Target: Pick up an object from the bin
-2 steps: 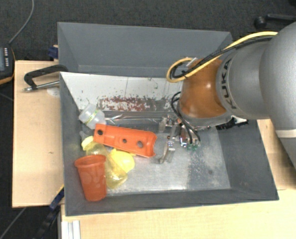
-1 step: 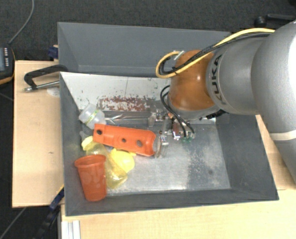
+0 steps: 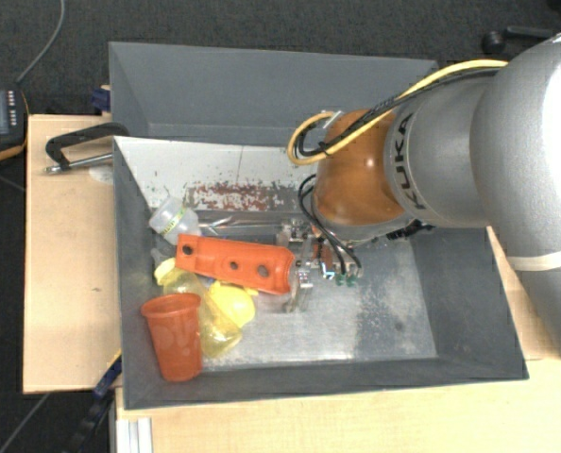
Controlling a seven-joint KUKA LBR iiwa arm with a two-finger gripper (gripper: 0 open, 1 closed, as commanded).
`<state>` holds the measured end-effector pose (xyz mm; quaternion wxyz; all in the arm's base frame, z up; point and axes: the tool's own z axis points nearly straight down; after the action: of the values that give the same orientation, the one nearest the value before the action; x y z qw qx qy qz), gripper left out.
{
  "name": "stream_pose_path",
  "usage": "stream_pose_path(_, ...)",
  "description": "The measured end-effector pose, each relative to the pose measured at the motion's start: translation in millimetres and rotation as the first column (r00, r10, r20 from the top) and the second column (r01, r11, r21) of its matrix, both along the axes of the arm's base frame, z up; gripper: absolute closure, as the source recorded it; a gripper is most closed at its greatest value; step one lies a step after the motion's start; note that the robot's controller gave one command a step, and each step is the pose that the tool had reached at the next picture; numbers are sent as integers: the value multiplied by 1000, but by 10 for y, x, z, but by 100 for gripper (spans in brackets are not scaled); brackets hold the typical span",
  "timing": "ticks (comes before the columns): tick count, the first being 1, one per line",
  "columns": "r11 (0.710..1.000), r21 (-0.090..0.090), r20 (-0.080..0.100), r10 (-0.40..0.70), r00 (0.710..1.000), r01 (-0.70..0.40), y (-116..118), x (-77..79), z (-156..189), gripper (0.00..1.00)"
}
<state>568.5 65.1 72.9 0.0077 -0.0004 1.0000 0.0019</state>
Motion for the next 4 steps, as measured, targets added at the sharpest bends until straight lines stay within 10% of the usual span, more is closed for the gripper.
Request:
stream_pose_path(1, 960, -8, 16, 280, 960, -280, 353, -352, 37, 100)
stream_pose_path(4, 964, -6, 16, 266, 964, -266, 212, -351, 295, 100)
